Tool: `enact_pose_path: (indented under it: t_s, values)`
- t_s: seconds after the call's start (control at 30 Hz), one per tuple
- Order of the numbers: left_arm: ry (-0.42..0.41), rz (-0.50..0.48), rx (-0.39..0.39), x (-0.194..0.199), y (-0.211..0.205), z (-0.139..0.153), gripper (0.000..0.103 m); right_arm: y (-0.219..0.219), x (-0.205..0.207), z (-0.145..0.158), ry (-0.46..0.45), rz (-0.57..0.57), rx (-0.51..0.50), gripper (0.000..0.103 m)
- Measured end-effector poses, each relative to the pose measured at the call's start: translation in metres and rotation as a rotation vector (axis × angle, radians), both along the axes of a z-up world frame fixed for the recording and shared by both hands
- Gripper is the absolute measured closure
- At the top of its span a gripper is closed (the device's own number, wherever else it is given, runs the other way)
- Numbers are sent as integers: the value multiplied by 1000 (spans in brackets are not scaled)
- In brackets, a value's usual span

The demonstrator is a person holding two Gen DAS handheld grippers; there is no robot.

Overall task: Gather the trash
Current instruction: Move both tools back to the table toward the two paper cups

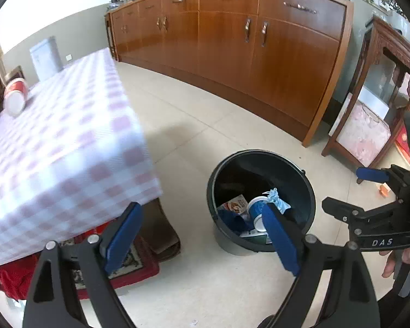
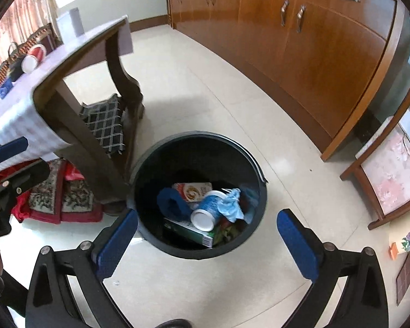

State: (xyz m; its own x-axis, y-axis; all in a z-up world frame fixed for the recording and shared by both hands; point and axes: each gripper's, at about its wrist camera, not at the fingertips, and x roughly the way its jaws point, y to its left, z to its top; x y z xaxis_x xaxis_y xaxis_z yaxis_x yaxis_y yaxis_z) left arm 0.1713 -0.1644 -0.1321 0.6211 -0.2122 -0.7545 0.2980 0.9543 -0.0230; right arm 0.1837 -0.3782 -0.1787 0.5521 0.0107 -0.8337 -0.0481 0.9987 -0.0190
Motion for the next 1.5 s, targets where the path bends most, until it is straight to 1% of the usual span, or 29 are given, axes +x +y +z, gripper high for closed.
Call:
enact_pose_path:
  t_s: [0.17,0.33,0.6,0.8,1.1,1.33,1.5]
  values:
    - [-36,27,-12,-12,18,18,12,26,-4,24,-43,39,3,0]
    - [-82,89,-27,-20,48,38,12,53,-6,46,-88,87,-5,0]
    - [-133,183,-30,-29,96,55,11,105,-4,78,-153,175,-19,0]
    - [-159,253,-38,-39,135,64,11,145,-3,95,-189,248,-15,0]
    - [-191,373,-34,-48,200,76,8,211,7,111,-220,346,-1,0]
    - [-210,484,-36,-49,253,78,9,262,22,127,-272,393,20,0]
    - [-223,532,-9,-47,279,78,9,297,36,136,-297,417,46,0]
